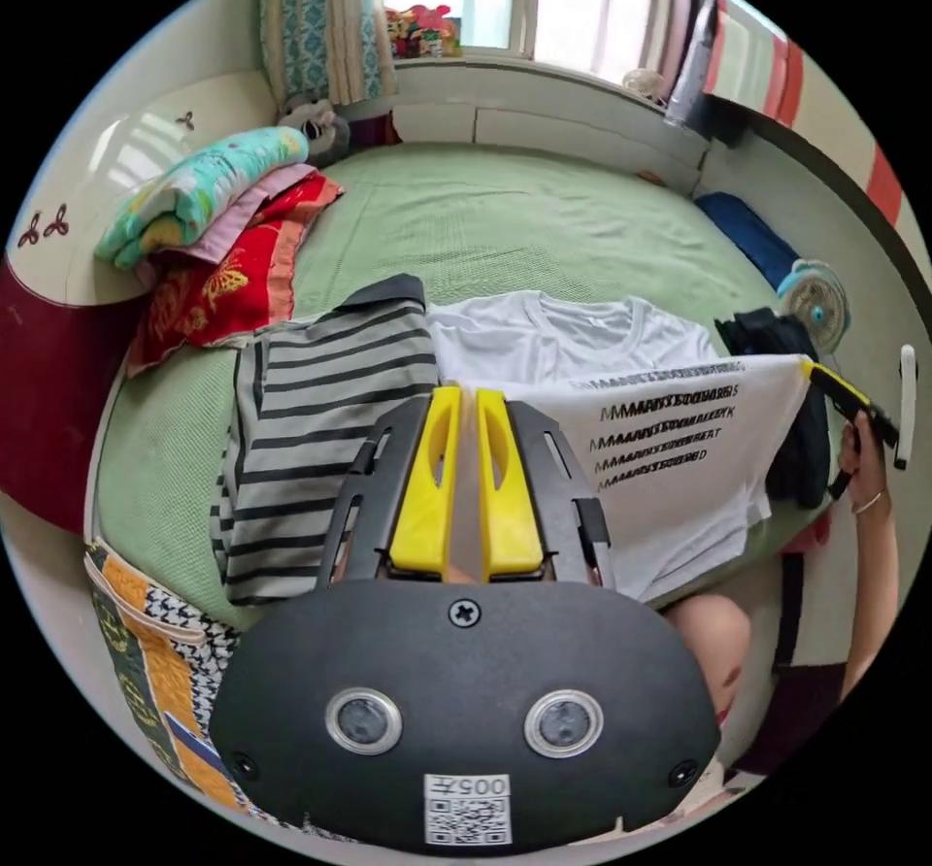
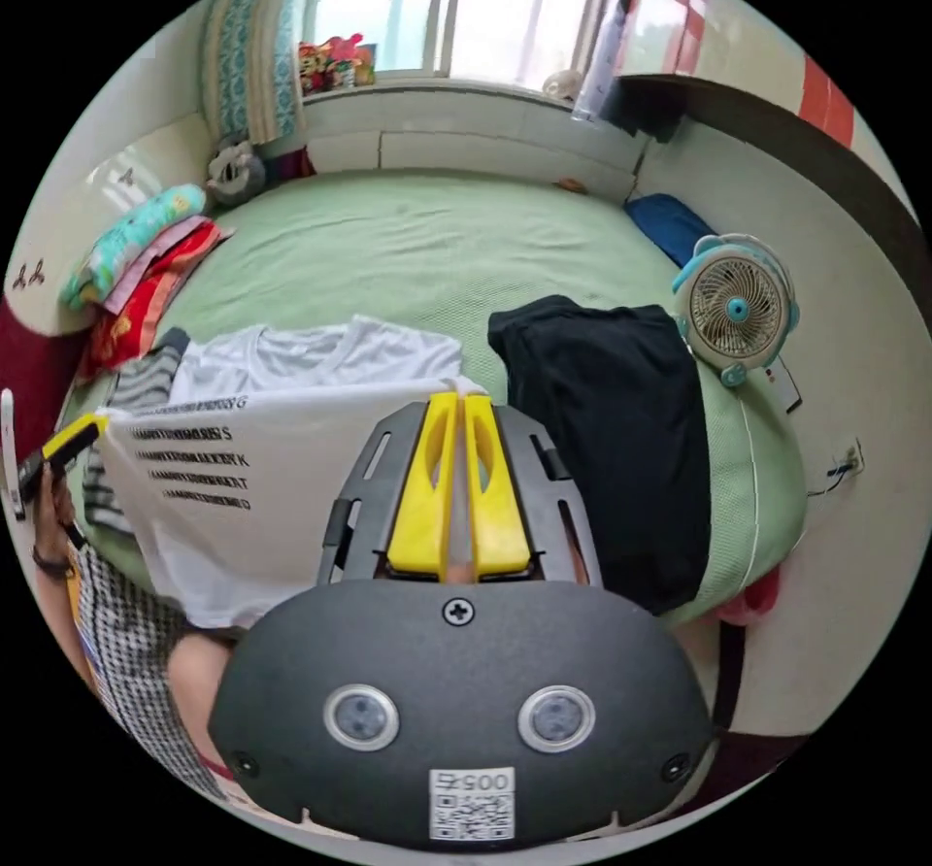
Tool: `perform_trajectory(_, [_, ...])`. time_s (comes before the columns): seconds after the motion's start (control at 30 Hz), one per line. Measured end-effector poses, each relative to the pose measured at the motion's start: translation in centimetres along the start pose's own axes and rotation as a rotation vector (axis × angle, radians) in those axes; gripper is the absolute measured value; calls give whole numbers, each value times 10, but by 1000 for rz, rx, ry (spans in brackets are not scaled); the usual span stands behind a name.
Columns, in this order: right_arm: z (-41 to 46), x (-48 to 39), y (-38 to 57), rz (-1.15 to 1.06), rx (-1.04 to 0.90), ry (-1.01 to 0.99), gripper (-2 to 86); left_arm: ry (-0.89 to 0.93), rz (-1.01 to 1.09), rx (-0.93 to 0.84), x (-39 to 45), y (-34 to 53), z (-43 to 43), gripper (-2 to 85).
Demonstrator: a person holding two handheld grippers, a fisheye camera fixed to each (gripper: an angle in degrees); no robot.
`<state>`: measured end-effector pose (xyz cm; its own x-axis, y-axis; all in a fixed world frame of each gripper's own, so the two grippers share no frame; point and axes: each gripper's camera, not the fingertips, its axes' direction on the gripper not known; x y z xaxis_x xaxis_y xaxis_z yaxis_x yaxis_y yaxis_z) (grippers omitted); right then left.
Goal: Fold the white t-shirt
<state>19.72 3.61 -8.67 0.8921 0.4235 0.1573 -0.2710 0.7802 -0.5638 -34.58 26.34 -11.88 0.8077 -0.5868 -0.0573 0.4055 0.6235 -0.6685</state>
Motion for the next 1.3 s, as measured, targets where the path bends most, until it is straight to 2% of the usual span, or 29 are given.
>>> perform_trajectory(0.13, [9,3,10,17,-28,-32,15,39,21,-2,-10,19,3,82])
perform_trajectory(0.3, [24,3,75,-144,-138,-128,60,41,112,-65,-15,72,6,100])
perform_trajectory(0.6, [67,2,118,-127,-332,-144,50,95,55,-185,-13,136,17,102])
perform_trajectory(0.77, [50,20,147,-163,-289,-165,50,23,79,-239,-8,158,23,94])
perform_trajectory(1.0, [35,60,173,-132,-304,-66,51,-92,99,-257,-19,170,-1,68])
perform_trajectory(1.3, [-1,84,170,-73,-192,-122,76,38,24,-222,-48,192,-45,111])
